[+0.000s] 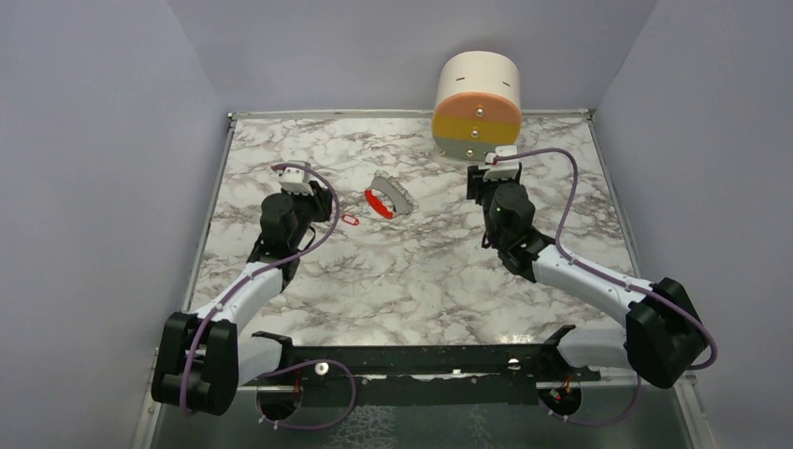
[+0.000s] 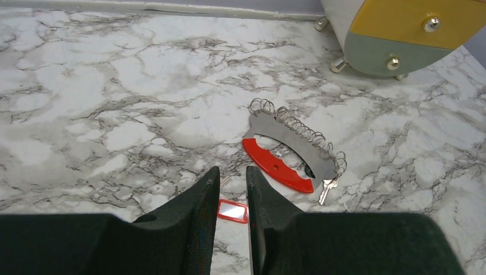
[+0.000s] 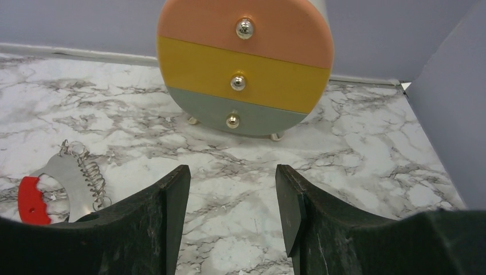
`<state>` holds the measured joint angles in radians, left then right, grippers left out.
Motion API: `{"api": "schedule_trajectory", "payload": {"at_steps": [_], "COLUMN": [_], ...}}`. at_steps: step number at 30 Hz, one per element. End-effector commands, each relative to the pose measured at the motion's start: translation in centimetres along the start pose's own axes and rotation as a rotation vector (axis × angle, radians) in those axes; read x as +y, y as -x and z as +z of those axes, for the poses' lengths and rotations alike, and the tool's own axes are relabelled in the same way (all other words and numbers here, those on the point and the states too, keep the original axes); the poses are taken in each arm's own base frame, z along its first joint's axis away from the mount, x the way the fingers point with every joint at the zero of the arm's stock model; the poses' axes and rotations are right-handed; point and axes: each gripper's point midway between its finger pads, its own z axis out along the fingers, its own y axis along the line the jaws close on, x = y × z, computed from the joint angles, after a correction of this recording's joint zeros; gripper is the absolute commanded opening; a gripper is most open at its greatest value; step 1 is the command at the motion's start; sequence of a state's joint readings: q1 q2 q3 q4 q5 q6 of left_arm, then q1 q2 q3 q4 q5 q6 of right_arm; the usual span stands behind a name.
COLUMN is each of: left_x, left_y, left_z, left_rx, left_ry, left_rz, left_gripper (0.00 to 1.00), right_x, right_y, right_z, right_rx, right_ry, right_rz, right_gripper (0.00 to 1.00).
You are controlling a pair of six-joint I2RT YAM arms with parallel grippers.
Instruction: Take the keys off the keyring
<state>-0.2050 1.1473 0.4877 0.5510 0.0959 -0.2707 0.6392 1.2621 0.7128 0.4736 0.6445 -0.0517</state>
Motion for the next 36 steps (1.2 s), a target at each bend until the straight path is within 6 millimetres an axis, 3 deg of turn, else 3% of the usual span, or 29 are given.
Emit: {"api": "schedule_trajectory", "payload": {"at_steps": [1, 36], "left_x": [0.3, 0.6], "left_y": [-0.4, -1.1], "left_z": [-0.1, 0.2], "left_rx": [-0.001, 0.021], "left_ry": [0.015, 0.019], "left_rz": [0.018, 0.025], "left_gripper": [0.26, 0.25], "right_x": [-0.8, -1.4], "right_y": [0.1, 1.2], "right_z": [0.0, -0.9], "right_rx": [-0.016, -0.073], "right_ry": [-0.035, -0.026], "right_rz": [-0.001, 0.016], "right_gripper": [0.57, 0.58]}}
